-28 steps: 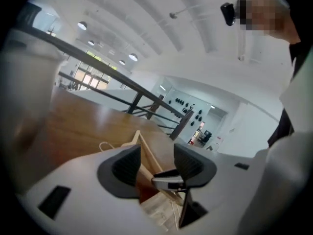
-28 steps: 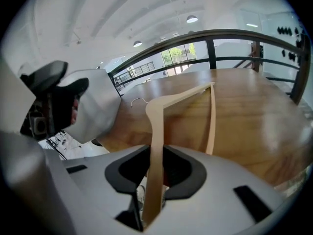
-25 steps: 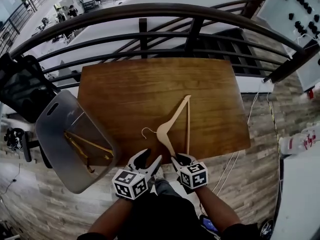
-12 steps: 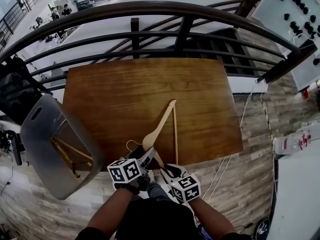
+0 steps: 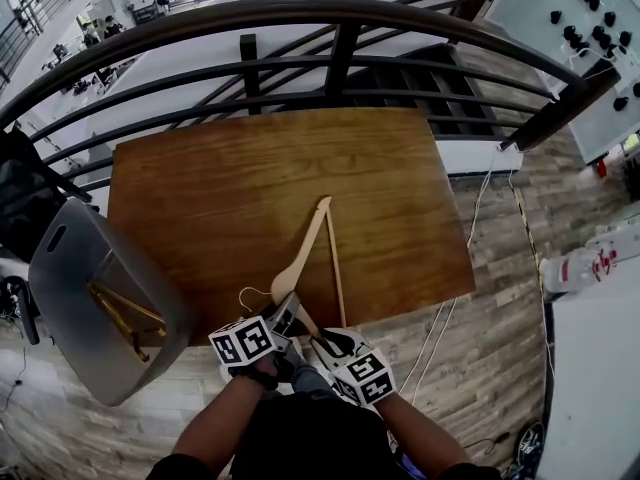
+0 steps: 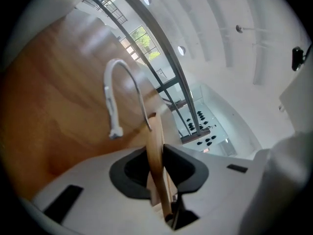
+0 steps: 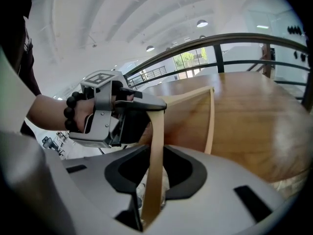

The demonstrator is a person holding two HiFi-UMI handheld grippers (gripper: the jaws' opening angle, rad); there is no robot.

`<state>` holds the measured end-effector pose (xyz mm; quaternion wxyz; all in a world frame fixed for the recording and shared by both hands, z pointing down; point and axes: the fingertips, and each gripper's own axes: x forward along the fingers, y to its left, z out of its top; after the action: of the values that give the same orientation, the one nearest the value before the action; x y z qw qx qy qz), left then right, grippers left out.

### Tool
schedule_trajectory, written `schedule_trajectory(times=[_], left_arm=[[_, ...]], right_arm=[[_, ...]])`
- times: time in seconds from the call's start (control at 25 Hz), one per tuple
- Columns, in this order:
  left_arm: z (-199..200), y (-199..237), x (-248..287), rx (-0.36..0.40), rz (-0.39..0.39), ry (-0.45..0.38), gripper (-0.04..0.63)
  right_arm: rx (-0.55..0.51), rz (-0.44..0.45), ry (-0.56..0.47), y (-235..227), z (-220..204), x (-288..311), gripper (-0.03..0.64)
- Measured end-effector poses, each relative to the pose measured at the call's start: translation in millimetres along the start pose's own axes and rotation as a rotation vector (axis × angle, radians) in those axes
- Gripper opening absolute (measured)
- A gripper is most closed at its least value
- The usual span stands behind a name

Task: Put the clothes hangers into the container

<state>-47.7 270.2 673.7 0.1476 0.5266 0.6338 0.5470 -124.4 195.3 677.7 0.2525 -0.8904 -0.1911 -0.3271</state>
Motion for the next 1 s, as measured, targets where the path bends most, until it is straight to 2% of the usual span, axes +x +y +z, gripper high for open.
schedule_trajectory(times=[0.16,0.4,0.64,1.0], left_arm=[[4.9,-12.9,2.0,-0.026,-0.036,-0.024,0.060],[16.5,-20.8,-3.5,-0.055,-0.085,-0.042,0.060],[33.4,-40.0,-14.2,0.005,-0.118,-0.067,0.060],[79.1,-94.1,-43.7,0.093,-0.224,-0.144,0.063]], right_arm=[[-0.070,-0.012,0.002,2.3,2.8,2.3,0.107],[-0.072,-0.001,0.017,9.7,5.1,13.8,0.130],[-0.111,-0.007,0.014,16.2,17.2,16.2,0.118],[-0.163,-0.026,-0.086,25.2,77.8,-10.5,0.092]])
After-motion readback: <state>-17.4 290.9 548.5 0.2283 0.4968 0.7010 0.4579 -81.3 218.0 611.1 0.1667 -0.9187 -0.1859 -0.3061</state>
